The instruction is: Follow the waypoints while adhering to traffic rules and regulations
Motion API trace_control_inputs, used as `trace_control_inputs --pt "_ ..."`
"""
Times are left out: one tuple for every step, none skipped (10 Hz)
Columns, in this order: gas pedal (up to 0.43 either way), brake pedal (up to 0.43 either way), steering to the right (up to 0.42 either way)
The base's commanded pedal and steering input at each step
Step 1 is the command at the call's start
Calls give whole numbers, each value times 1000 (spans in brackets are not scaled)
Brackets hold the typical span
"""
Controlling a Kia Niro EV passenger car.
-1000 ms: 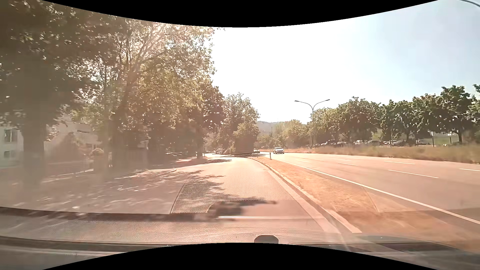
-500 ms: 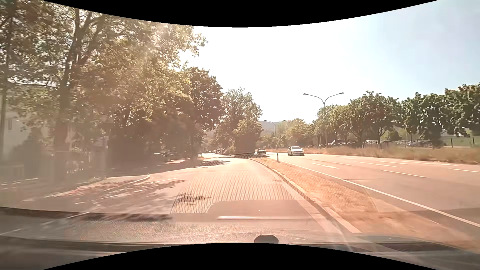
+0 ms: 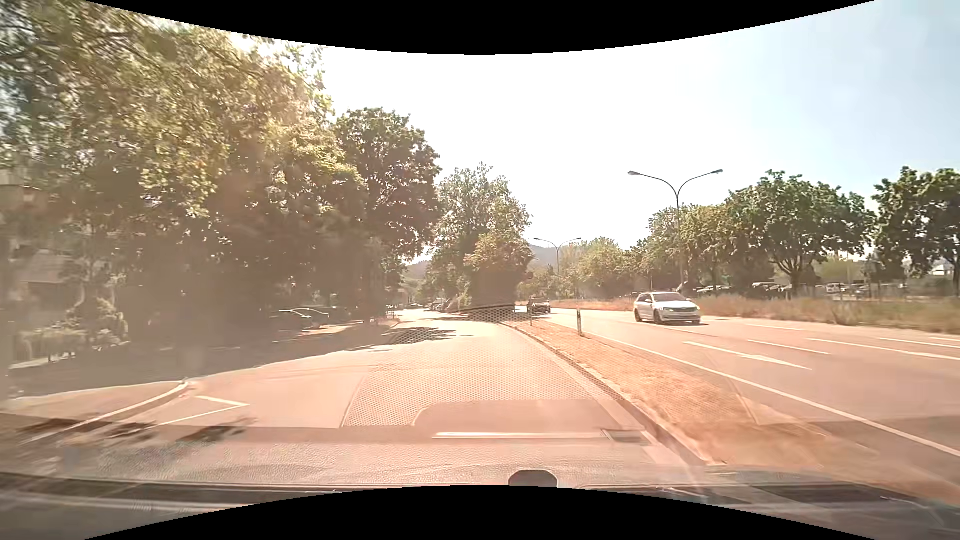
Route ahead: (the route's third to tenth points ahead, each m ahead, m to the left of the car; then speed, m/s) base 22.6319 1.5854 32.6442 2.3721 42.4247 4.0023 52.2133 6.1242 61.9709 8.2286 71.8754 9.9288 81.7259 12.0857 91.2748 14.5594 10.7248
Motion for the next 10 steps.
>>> trace_control_inputs --pt "67 0 -8" --pt "67 0 -9" --pt "67 0 -9" --pt "67 0 -12" --pt "67 0 -15" --pt "67 0 -16" --pt "67 0 -17" --pt "67 0 -18" --pt "67 0 -18" --pt "67 0 -19"
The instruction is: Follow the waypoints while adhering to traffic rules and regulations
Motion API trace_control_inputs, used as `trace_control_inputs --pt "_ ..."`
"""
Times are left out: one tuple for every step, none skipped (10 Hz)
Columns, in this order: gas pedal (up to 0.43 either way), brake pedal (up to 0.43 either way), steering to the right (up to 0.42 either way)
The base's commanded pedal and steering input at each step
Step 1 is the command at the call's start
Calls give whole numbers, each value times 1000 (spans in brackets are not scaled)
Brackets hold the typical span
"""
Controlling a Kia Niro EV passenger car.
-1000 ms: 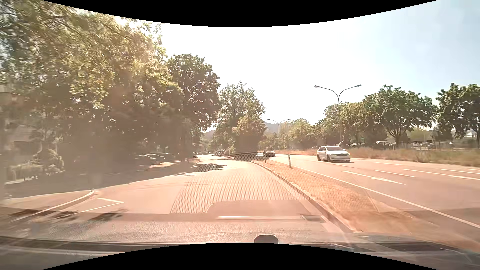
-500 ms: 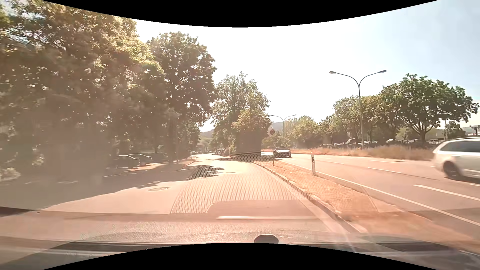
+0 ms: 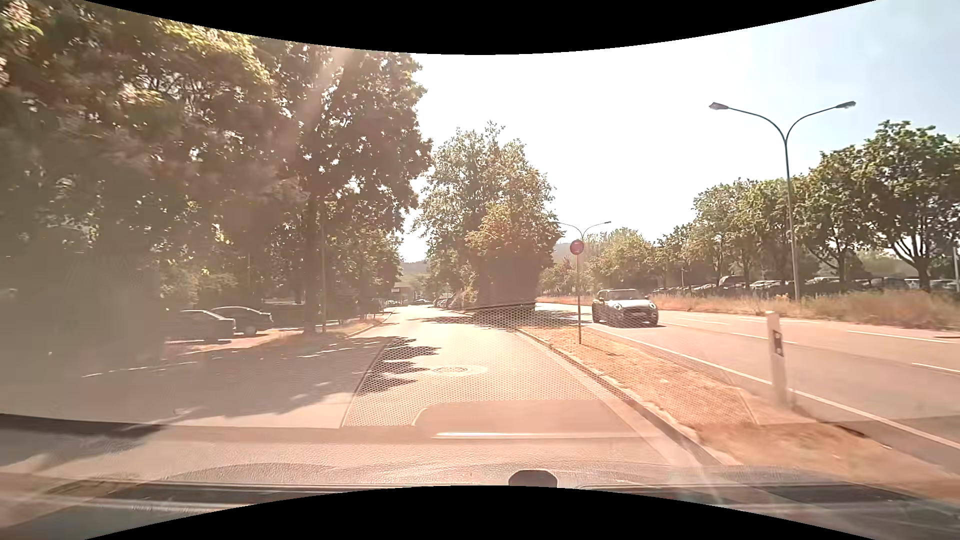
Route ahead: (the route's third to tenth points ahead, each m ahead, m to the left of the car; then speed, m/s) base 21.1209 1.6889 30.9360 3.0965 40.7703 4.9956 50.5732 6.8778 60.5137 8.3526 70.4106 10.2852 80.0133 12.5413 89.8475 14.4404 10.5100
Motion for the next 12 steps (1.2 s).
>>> trace_control_inputs --pt "67 0 -23" --pt "79 0 -25" --pt "79 0 -25" --pt "79 0 -25" --pt "79 0 -26" --pt "79 0 -26" --pt "79 0 -27" --pt "79 0 -31" --pt "87 0 -36" --pt "87 0 -38" --pt "87 0 -37" --pt "87 0 -37"
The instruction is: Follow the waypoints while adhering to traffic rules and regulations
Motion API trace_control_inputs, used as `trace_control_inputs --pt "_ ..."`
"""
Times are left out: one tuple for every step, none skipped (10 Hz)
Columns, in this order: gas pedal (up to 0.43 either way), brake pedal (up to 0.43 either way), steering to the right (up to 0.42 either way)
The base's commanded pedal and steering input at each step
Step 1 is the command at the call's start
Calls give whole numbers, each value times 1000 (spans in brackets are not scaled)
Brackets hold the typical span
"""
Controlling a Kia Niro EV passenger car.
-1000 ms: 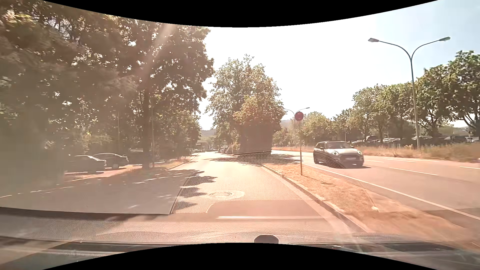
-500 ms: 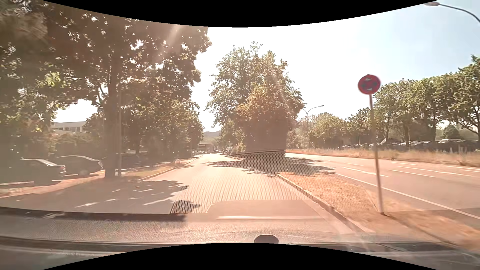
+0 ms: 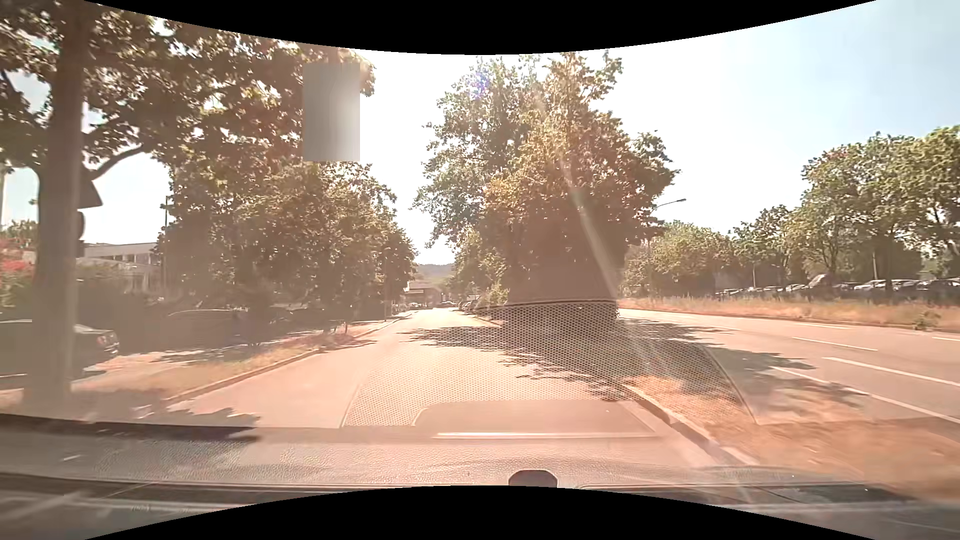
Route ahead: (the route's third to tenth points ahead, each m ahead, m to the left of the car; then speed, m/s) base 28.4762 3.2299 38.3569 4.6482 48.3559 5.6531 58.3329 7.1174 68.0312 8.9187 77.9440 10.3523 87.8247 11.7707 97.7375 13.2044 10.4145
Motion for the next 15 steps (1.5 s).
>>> trace_control_inputs --pt "87 0 -36" --pt "87 0 -35" --pt "87 0 -32" --pt "87 0 -32" --pt "87 0 -31" --pt "87 0 -30" --pt "87 0 -26" --pt "87 0 -22" --pt "87 0 -19" --pt "87 0 -18" --pt "87 0 -18" --pt "87 0 -17" --pt "87 0 -15" --pt "87 0 -14" --pt "87 0 -11"
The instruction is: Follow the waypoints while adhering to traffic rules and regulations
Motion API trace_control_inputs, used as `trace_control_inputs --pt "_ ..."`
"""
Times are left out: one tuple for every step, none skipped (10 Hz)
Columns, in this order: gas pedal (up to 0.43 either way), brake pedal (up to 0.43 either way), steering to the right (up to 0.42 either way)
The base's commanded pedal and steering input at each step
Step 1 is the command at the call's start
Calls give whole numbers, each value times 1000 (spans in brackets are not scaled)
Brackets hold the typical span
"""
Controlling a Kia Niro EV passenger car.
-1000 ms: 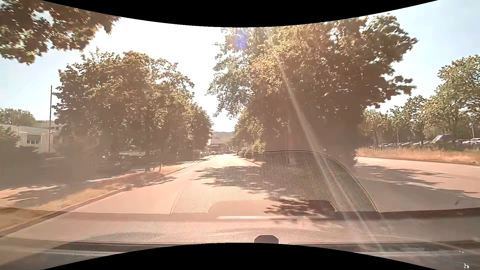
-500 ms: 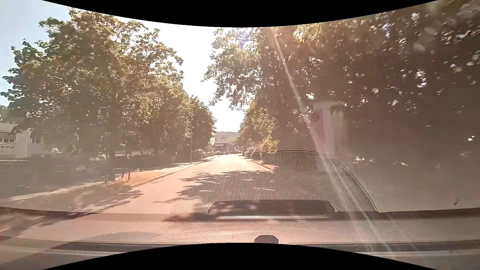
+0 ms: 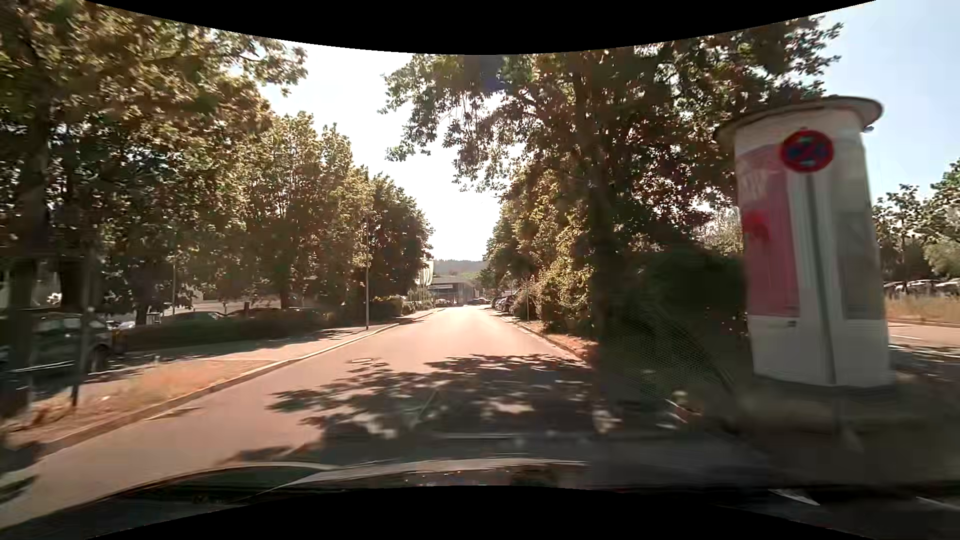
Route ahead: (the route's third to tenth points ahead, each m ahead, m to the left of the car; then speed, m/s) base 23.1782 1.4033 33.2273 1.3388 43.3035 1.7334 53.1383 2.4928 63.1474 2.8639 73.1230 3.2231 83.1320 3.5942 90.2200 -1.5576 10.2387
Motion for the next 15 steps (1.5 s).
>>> trace_control_inputs --pt "87 0 -10" --pt "87 0 -10" --pt "87 0 -10" --pt "87 0 -10" --pt "87 0 -10" --pt "87 0 -10" --pt "87 0 -10" --pt "87 0 -10" --pt "87 0 -10" --pt "87 0 -10" --pt "87 0 -10" --pt "87 0 -10" --pt "87 0 -10" --pt "87 0 -10" --pt "87 0 -10"
